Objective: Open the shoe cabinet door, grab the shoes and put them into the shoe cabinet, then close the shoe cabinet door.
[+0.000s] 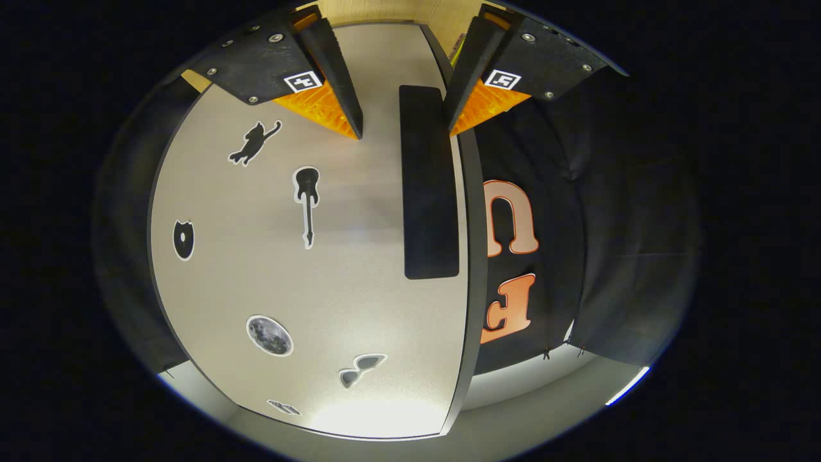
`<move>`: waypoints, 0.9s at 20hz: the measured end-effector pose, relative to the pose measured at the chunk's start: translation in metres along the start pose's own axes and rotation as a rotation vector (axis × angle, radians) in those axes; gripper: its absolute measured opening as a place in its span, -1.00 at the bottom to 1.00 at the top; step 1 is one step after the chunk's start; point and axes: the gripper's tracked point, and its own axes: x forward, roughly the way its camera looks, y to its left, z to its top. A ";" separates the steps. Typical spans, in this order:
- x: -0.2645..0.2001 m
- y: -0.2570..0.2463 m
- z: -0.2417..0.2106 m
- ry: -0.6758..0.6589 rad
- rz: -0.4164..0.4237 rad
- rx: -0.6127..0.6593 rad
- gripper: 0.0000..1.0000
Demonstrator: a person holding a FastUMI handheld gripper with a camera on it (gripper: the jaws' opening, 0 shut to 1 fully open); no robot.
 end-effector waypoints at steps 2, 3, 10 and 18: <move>-0.013 0.001 0.006 -0.012 0.002 0.004 0.58; -0.023 0.001 0.008 -0.015 0.000 0.000 0.58; -0.141 -0.028 0.016 0.009 -0.075 -0.056 0.58; -0.275 -0.069 0.024 0.006 -0.199 -0.044 0.60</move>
